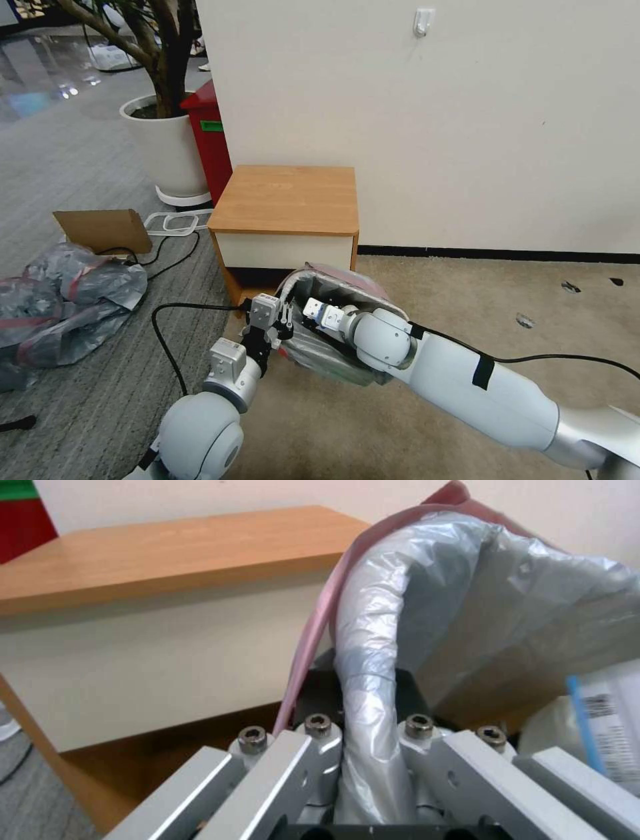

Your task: Pick up the garbage bag from the table and place it over the trash can.

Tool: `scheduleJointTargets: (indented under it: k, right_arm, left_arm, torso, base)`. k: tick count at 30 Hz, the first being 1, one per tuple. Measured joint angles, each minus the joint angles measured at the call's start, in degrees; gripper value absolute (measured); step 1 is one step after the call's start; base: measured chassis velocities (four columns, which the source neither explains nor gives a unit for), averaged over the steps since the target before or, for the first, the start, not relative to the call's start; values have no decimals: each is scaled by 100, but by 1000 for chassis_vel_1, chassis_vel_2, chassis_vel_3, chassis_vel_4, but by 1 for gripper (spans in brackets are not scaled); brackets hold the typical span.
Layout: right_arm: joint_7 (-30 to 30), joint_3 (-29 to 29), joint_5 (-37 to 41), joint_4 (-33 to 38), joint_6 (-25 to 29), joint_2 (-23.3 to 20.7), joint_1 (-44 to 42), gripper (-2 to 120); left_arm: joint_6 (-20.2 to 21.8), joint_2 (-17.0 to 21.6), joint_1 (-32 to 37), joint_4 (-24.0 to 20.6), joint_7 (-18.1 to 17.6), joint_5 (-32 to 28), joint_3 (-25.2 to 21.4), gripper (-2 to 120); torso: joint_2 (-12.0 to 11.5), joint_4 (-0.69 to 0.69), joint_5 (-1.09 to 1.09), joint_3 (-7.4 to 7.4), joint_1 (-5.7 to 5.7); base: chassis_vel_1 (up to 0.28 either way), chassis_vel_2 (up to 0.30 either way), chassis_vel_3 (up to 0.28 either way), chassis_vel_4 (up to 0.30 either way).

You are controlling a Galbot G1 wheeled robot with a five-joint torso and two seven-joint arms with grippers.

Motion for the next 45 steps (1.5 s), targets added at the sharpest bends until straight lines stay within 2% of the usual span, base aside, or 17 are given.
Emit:
scheduleJointTargets:
  k: [9,26,29,41,45]
  right_arm:
    - [129,15,84,-71,-1,16,-26,0]
    - [109,25,519,525,1,-349,-37,0]
    - [78,22,602,634,4,-468,-24,0]
    - [-58,209,621,901,11,-660,-309,0]
    - [-69,476,668,1109,29,-734,-555,0]
  left_arm:
    - [-5,-30,21,0,22,60,73,5]
    - [6,-178,-20,307,-38,11,-31,5]
    - [89,-191,-54,359,-160,-191,-3,5]
    - [125,-275,-147,644,-283,-367,-27,5]
    - [205,-339,-193,750,-500,-766,13,5]
  torso:
    - [0,0,0,0,0]
    - [0,0,0,0,0]
    - [0,0,0,0,0]
    - [0,0,0,0,0]
    - [0,0,0,0,0]
  base:
    - [0,0,0,0]
    - [0,0,0,0]
    - [0,0,0,0]
    - [0,0,0,0]
    - [0,0,0,0]
